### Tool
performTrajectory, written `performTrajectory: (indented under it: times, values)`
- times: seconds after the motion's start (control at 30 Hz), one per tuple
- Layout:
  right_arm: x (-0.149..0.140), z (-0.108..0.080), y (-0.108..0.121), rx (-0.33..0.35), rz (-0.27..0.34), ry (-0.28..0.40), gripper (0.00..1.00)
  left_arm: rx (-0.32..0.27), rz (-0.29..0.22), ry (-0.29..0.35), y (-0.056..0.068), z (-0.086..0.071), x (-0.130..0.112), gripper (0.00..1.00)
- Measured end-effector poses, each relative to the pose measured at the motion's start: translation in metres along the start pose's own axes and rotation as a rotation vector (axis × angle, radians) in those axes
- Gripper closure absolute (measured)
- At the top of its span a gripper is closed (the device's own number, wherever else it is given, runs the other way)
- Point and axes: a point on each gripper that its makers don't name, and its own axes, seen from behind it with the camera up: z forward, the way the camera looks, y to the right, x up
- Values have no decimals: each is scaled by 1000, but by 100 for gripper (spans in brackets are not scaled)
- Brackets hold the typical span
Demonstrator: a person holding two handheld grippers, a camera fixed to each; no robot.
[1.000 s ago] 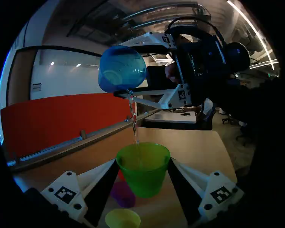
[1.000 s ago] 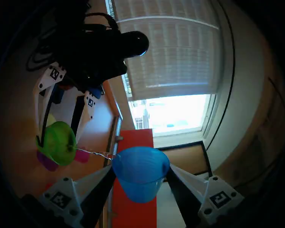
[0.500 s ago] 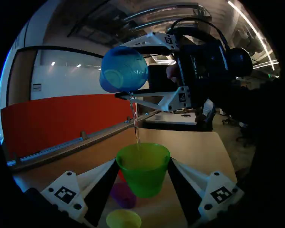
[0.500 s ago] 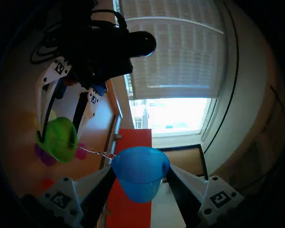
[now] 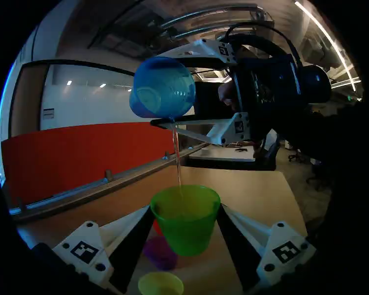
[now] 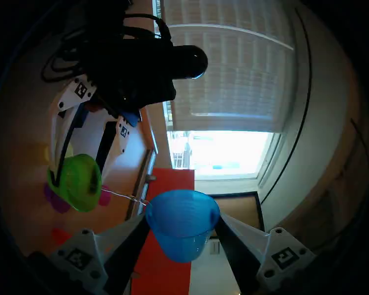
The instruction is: Pour water
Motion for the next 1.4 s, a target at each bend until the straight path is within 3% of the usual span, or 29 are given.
performTrajectory:
  times: [0.57,0.83,1.1,1.4]
  values:
    - [3,-3,3,-6,-26,1,10,-1,2,4,3,2,3,13]
    - [2,-5,4,-8,9,0,10,0,1,4,3,2,3,13]
    - [0,-8,1,-3,120,7,10,2,2,1,2,3,2,13]
    - [-3,-13,-5,10,394,15,10,4,3,-1,1,2,1,13]
